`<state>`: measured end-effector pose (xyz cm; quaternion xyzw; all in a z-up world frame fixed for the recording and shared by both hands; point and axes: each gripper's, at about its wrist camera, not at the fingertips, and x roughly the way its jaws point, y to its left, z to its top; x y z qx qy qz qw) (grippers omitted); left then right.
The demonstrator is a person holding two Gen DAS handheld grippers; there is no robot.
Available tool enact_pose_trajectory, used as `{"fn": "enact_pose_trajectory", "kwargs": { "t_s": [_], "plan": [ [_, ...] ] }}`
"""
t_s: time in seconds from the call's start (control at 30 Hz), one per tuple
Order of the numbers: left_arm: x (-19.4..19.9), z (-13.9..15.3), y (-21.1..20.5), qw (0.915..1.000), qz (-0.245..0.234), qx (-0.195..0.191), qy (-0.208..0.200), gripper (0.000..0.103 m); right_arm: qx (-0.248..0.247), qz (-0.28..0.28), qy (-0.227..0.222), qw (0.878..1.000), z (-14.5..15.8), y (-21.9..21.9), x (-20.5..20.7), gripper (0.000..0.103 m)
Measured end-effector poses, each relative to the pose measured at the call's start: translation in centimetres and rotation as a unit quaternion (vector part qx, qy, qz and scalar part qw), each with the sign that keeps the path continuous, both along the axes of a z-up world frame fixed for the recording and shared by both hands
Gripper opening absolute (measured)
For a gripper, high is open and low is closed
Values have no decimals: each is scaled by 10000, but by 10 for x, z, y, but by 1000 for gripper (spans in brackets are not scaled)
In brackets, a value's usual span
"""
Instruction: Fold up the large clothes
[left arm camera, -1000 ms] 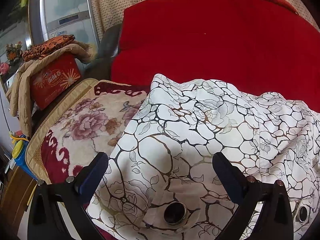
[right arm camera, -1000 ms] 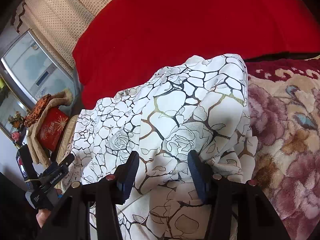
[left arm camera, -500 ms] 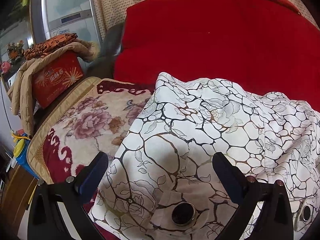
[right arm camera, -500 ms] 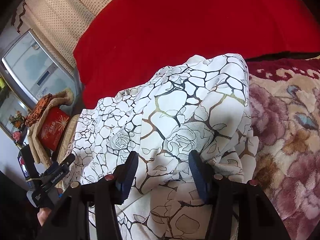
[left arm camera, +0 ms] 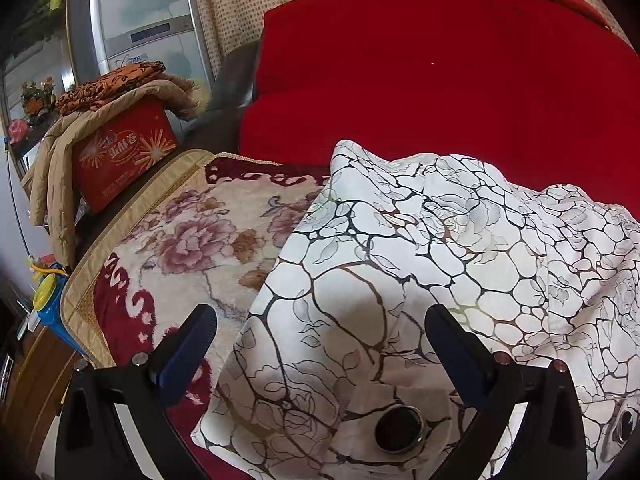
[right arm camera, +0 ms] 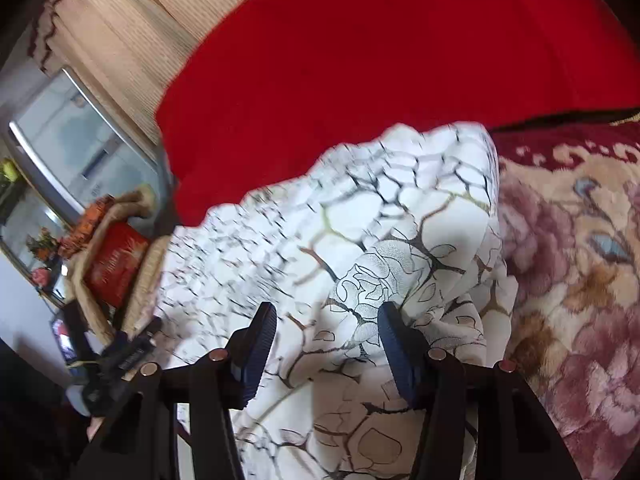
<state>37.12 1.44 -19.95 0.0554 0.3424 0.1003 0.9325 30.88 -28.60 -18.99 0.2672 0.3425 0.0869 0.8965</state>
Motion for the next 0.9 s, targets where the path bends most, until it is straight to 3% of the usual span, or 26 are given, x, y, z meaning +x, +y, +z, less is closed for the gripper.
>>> {"fn": "enact_pose_trajectory", "kwargs": {
  "t_s": [0.2,0.4,0.5,0.63,0.8,0.9],
  "plan": [
    [0,-1,5,10000,62,-7,13,103,53,-100,-501,9987,16,-5,-12,59],
    [4,-5,9,9998,58,-85,191,103,180,-27,428,9989,-20,-6,12,60],
    [9,-9,20,9987,127,-323,382,103,105,-22,308,9995,-14,-3,9,60],
    [10,-7,45,9967,526,-516,339,103,116,-22,45,9999,-3,-1,1,60],
    [9,-8,65,9942,766,-688,316,103,-90,121,-702,9974,21,8,-13,62],
    [11,-15,61,9949,645,-644,434,103,-69,179,-386,9991,10,12,-4,63]
  ]
}}
